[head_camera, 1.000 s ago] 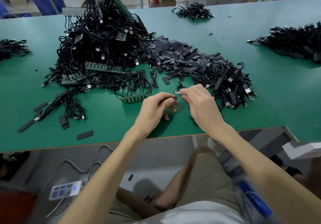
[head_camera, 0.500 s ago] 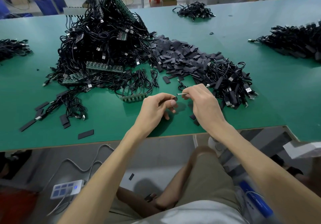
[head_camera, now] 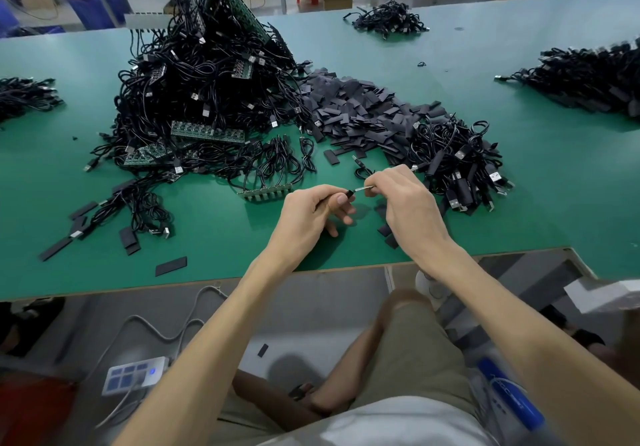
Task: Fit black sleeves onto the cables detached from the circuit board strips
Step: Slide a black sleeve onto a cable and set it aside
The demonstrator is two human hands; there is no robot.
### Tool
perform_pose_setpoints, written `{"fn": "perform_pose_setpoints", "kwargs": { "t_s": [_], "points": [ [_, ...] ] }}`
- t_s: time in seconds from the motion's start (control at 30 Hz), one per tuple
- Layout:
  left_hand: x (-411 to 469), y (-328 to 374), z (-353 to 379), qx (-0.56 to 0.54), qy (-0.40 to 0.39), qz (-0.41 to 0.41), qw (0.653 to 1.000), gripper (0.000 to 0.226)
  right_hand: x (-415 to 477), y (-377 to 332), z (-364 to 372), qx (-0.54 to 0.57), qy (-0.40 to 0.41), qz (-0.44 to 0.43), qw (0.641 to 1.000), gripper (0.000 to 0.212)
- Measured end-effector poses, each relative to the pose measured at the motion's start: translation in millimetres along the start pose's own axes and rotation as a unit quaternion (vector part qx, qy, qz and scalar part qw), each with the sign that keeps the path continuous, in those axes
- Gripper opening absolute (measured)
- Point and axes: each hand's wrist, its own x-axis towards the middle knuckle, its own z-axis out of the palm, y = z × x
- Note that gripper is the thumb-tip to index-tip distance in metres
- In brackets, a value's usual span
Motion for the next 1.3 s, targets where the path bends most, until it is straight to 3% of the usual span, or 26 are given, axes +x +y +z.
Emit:
{"fn": "perform_pose_setpoints", "kwargs": {
  "t_s": [0.93,1.17,1.3],
  "points": [
    [-2.2,2.4,-2.5,-0.043,0.032,-0.020,0.998,0.019,-0.2,-7.8,-4.1,-0.041,-0.021,-0.026,0.999,0.025],
    [-1.1,-2.1,-0.1,0.056,0.053,-0.020,0.997,0.045,-0.3,-6.6,-3.4,-0.051,-0.046,-0.035,0.997,0.023],
    [-0.3,-3.6,-1.7,0.083,0.062,-0.012,0.995,0.038,-0.1,-6.5,-2.6,-0.060,-0.051,-0.038,0.996,0.023]
  ]
}}
